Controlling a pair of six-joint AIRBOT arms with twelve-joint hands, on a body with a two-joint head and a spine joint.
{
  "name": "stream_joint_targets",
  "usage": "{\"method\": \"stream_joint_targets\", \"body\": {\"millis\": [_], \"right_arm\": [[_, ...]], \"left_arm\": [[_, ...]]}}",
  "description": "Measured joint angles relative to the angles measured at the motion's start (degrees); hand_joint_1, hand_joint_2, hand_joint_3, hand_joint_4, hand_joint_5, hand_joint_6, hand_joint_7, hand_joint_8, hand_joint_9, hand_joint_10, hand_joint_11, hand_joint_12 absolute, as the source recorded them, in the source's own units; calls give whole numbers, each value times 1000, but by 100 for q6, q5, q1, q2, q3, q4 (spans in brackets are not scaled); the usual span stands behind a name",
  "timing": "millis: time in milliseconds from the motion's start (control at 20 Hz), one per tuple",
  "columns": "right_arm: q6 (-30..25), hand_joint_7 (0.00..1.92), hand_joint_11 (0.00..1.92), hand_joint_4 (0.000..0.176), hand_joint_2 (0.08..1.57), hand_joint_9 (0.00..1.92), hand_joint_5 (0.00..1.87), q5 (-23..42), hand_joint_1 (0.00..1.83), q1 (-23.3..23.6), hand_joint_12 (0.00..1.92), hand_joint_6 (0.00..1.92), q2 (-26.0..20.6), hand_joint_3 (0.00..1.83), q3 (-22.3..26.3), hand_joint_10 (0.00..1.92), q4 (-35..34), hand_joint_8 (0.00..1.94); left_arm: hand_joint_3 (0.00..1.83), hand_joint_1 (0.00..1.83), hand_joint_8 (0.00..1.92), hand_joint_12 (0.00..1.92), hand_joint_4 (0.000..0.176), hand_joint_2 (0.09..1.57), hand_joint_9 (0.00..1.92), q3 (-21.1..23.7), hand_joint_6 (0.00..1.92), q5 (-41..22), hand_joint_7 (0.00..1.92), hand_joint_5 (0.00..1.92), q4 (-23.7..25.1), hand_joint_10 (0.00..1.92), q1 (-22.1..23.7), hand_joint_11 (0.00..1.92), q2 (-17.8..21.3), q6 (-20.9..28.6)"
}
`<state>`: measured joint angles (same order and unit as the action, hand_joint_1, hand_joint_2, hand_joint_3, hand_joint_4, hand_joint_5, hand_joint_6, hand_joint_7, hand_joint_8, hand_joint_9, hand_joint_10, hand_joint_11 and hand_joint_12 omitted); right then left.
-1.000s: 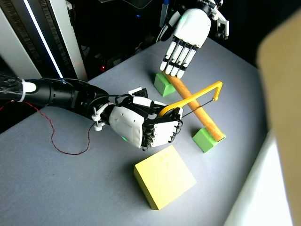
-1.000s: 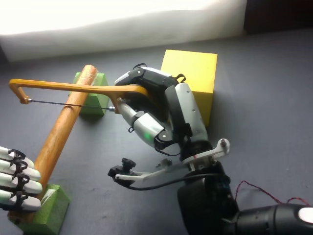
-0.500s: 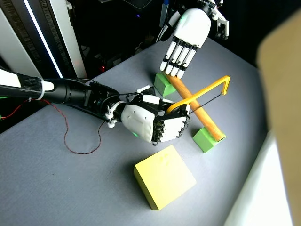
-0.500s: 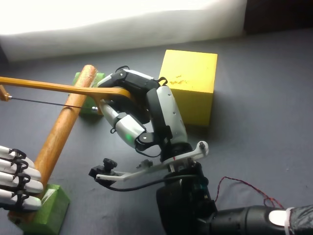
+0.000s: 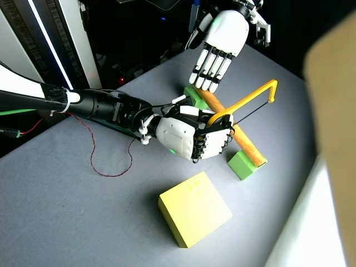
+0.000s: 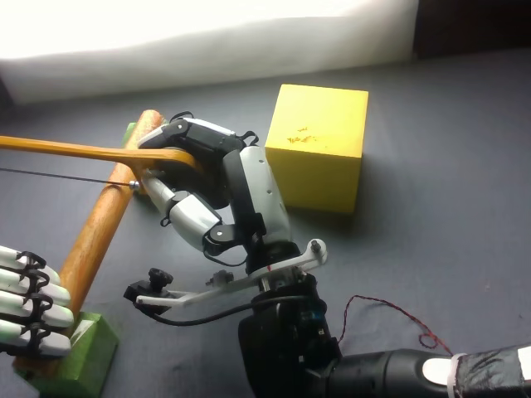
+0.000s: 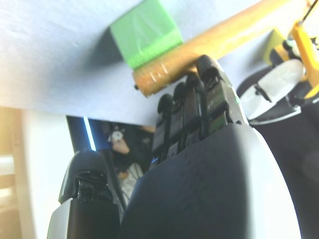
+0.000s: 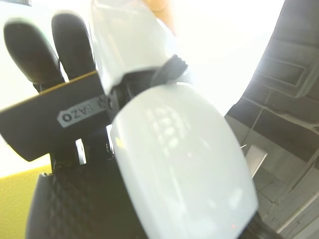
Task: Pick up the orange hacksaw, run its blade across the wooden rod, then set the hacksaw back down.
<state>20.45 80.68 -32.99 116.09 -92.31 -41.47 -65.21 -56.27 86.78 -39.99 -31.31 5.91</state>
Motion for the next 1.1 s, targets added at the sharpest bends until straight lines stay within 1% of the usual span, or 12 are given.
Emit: {"method": "stream_joint_targets", "body": {"millis": [100, 150, 200, 350, 450, 550, 650, 700, 750, 850, 950, 1100], "right_arm": [[-4, 1012, 925, 0, 1107, 1005, 876, 13, 1383, -7, 1377, 961, 20, 0, -2, 1220, -9, 879], [-7, 1013, 922, 0, 1106, 1007, 877, 37, 1383, -20, 1385, 968, 15, 0, 0, 1216, -7, 874], [-7, 988, 942, 0, 1109, 1012, 870, 46, 1382, -37, 1331, 977, 4, 1, 7, 1204, 2, 922], [-15, 980, 954, 0, 1112, 1006, 869, 118, 1381, -192, 1328, 977, -133, 1, 140, 1214, 162, 942], [11, 978, 978, 0, 1113, 1015, 861, 170, 1382, -291, 1297, 984, -319, 0, 334, 1202, 164, 942], [48, 942, 949, 0, 1126, 980, 848, 219, 1377, -369, 1321, 1015, -525, 1, 514, 1255, 122, 1003], [87, 955, 951, 0, 1112, 993, 912, 278, 1381, -446, 1317, 928, -713, 0, 695, 1230, 118, 983], [98, 968, 963, 0, 1106, 1013, 909, 299, 1383, -496, 1294, 933, -791, 0, 772, 1195, 127, 962], [116, 961, 961, 0, 1116, 997, 874, 323, 1380, -553, 1300, 970, -896, 0, 896, 1225, 114, 981], [162, 985, 989, 0, 1104, 1024, 903, 345, 1385, -643, 1259, 916, -1075, 0, 1095, 1188, 118, 943], [221, 946, 987, 0, 1115, 1011, 873, 426, 1380, -772, 1240, 986, -1322, 1, 1390, 1202, 144, 988], [280, 955, 983, 0, 1111, 1023, 884, 461, 1382, -946, 1237, 962, -1679, 0, 1755, 1181, 166, 982]], "left_arm": [[3, 82, 0, 230, 0, 1259, 62, 0, 0, 2, 55, 74, 0, 0, 0, 0, 0, 0], [0, 126, 3, 265, 0, 1248, 70, 0, 4, 9, 68, 90, 7, 3, 0, 0, 0, 0], [0, 132, 1, 259, 0, 1251, 68, 0, 1, 11, 64, 85, 7, 1, 0, 0, 0, 0], [0, 131, 1, 263, 0, 1251, 65, 24, 1, 11, 48, 91, -9, 3, 0, 0, 0, 0], [0, 138, 6, 273, 0, 1249, 67, 24, 4, 13, 62, 98, -9, 3, 0, 0, 0, 0], [0, 159, 5, 346, 0, 1241, 84, 24, 2, 15, 78, 100, -15, 5, 0, 0, 0, 0], [0, 144, 3, 332, 0, 1246, 85, 24, 0, 17, 73, 96, -24, 3, -2, 0, 4, 0], [1, 128, 3, 339, 0, 1248, 91, 28, 0, 17, 75, 93, -48, 4, -17, 0, 4, 0], [0, 114, 5, 252, 0, 1257, 72, 28, 5, 24, 56, 69, -50, 5, -17, 0, 4, 0], [0, 118, 7, 282, 0, 1256, 85, 28, 5, 28, 72, 79, -50, 6, -31, 0, 4, 2], [0, 137, 2, 353, 0, 1243, 123, 28, 8, 28, 87, 116, -57, 10, -31, 0, 4, 0], [0, 146, 2, 328, 0, 1241, 117, 28, 5, 26, 82, 121, -87, 4, -42, 0, 4, 0]]}}
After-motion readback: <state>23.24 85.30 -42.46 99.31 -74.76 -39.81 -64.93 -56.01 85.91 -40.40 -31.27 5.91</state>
